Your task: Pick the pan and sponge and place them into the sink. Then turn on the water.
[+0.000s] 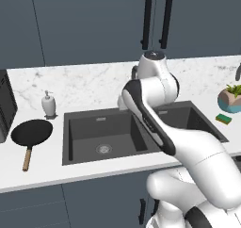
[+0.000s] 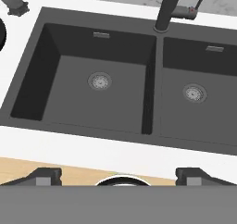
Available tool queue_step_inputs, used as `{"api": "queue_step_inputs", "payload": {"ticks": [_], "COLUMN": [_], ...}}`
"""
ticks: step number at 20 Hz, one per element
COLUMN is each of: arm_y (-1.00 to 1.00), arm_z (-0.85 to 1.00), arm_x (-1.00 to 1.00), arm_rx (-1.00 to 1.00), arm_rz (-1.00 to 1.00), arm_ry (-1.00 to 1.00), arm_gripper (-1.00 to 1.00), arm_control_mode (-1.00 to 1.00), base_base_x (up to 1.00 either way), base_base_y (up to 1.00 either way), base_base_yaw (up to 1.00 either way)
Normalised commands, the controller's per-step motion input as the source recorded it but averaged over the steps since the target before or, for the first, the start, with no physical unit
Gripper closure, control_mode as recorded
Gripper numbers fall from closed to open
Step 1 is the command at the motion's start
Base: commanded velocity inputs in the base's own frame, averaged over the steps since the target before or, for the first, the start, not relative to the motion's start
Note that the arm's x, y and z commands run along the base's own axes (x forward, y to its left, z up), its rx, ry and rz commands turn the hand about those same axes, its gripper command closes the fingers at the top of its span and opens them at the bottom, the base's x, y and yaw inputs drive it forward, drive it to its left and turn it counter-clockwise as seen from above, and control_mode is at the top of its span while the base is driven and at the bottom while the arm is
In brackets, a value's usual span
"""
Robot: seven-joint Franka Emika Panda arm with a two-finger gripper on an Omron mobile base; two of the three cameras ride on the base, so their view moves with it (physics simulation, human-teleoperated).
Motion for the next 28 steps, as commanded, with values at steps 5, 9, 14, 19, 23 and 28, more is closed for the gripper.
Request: {"api": "queue_step_inputs", "payload": {"ticks": [5, 9, 14, 19, 23, 28], "arm_y": [0.85, 0.99, 0.87, 0.82, 0.69, 0.63], "arm_z": [-0.29, -0.26, -0.37, -0.54, -0.55, -0.38], "arm_x": [-0.04, 0.00, 0.00, 0.00, 0.00, 0.00], "arm_rx": [0.03, 0.00, 0.00, 0.00, 0.00, 0.02], "arm_rz": [0.08, 0.03, 0.01, 0.00, 0.00, 0.02], "arm_ry": [0.00, 0.00, 0.01, 0.05, 0.00, 0.00], "arm_gripper": [-1.00, -1.00, -1.00, -1.00, -1.00, -1.00], "arm_control_mode": [-1.00, -1.00, -1.00, -1.00, -1.00, -1.00], "base_base_x": [0.00, 0.00, 0.00, 0.00, 0.00, 0.00], "base_base_y": [0.00, 0.00, 0.00, 0.00, 0.00, 0.00], "base_base_yaw": [0.00, 0.00, 0.00, 0.00, 0.00, 0.00]}}
